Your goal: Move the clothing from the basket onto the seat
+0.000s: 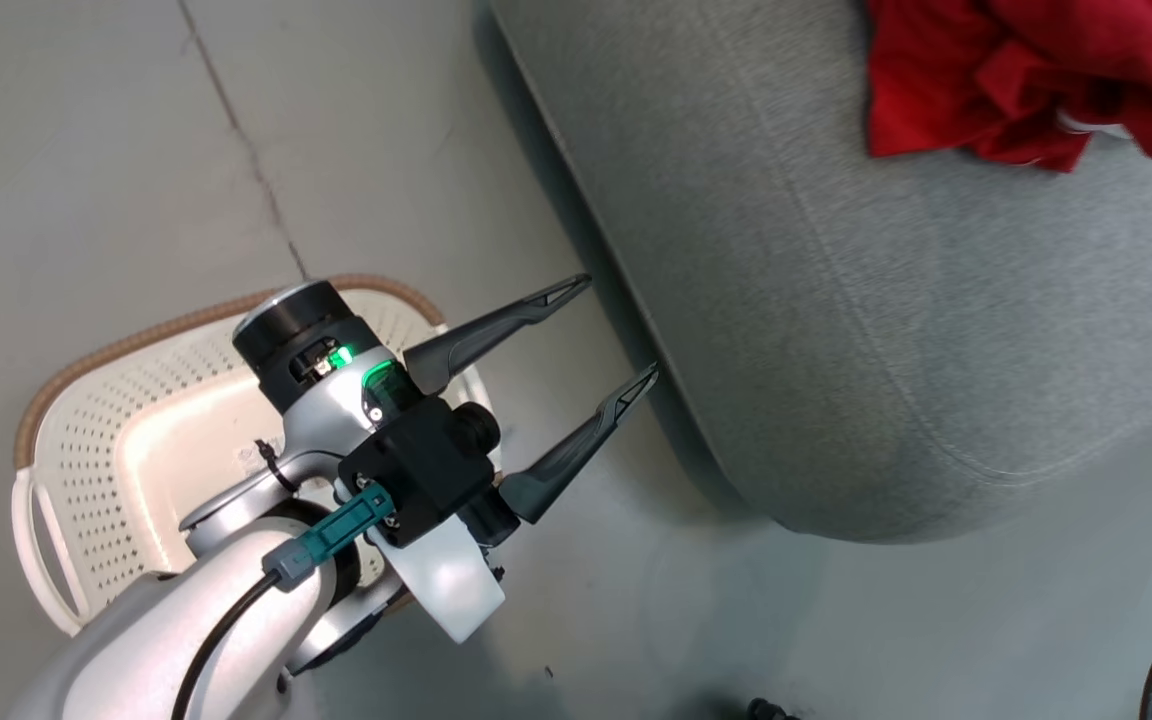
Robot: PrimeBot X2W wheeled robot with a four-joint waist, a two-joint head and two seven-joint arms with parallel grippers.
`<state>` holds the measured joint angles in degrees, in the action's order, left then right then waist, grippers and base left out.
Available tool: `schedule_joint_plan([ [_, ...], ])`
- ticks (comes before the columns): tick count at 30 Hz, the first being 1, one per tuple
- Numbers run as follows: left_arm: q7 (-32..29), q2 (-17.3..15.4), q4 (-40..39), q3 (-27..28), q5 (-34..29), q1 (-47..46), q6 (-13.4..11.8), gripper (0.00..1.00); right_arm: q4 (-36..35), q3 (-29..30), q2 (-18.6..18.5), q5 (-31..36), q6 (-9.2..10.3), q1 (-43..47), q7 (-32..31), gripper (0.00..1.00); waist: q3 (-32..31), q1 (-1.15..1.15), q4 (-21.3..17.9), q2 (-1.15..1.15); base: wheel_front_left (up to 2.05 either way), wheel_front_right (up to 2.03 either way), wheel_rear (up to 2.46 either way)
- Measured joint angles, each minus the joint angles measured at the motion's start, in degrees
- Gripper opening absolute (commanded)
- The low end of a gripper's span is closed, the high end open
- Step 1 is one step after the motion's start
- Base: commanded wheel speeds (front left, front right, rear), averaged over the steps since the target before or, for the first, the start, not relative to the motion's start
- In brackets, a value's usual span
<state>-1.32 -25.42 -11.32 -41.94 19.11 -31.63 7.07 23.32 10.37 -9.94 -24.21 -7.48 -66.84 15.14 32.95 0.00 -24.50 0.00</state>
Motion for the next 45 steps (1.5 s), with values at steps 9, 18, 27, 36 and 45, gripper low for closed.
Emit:
schedule_joint_plan([
  [9,-0.7,-2.1,-1.9,0.3,-1.0,-3.8,0.0,1.0,11.1,5.9,2.1,3.3,-0.01,1.2,0.0,0.0,8.0,0.0,3.6,0.0,0.0,0.0,0.0],
  [18,-0.2,-2.9,-2.0,0.6,-1.0,-4.4,0.0,1.0,23.5,10.3,4.6,4.5,-0.01,6.5,0.0,0.33,10.9,0.0,5.7,0.0,0.0,0.0,0.0],
  [27,1.7,-2.2,-0.3,0.6,-0.4,-3.9,-0.9,1.0,22.3,9.2,4.6,5.1,-0.01,9.3,0.0,1.0,7.1,0.0,5.1,0.0,0.0,0.0,0.0],
  [36,7.1,1.0,4.7,0.5,2.5,1.3,-3.7,1.0,14.2,3.6,3.8,6.3,-0.01,22.1,0.0,1.0,-2.0,0.0,6.9,0.0,0.0,0.0,0.0],
  [45,11.0,2.1,7.9,2.8,5.7,5.9,-7.0,1.0,-1.7,-1.6,5.4,8.3,-0.01,36.1,0.0,1.0,-8.2,0.0,12.2,0.0,0.0,0.0,0.0],
])
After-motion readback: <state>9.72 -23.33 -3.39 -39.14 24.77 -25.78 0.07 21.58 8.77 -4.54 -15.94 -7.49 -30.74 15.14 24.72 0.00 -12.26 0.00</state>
